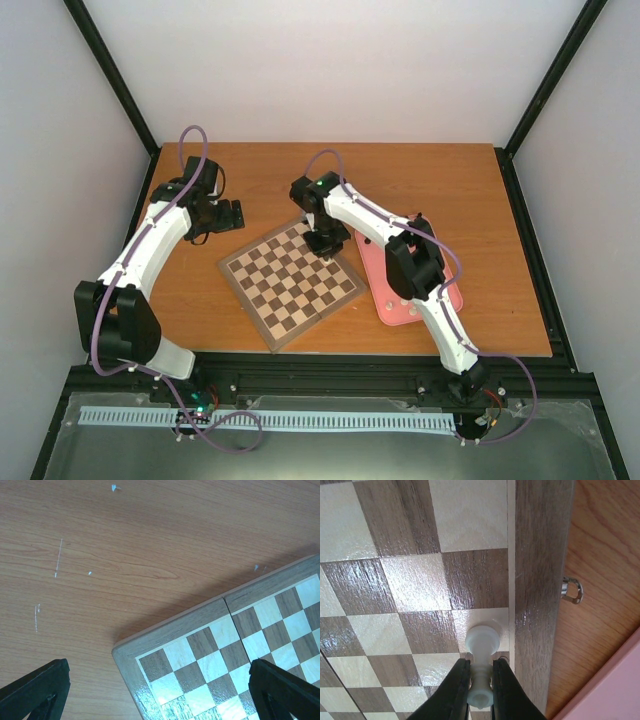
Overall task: Set up the chess pieces on the board
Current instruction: Place the chess piece on the chessboard.
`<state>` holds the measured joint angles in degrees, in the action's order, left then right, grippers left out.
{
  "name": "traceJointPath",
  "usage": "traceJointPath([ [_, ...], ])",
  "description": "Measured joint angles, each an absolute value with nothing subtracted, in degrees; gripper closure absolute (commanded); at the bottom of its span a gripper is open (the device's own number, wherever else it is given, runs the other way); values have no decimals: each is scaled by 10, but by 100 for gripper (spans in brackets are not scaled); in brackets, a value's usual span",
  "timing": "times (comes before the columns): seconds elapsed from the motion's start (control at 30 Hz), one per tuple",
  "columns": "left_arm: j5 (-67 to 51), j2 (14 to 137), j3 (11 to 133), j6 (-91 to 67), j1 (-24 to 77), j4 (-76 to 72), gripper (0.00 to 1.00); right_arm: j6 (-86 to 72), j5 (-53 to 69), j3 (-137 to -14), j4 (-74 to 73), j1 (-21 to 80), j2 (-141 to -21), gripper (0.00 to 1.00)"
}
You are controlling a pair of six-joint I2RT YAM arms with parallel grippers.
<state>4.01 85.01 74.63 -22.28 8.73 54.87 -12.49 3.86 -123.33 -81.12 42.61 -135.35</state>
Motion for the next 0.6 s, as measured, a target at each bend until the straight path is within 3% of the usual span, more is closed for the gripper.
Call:
traceJointPath([
  [0.3,36,850,746,-223,87,549,0,-122,39,-1233,-812,428,-1353,83],
  [0.6,34,850,746,-223,87,548,0,-117,47,-1228,-809,429,-1353,63],
])
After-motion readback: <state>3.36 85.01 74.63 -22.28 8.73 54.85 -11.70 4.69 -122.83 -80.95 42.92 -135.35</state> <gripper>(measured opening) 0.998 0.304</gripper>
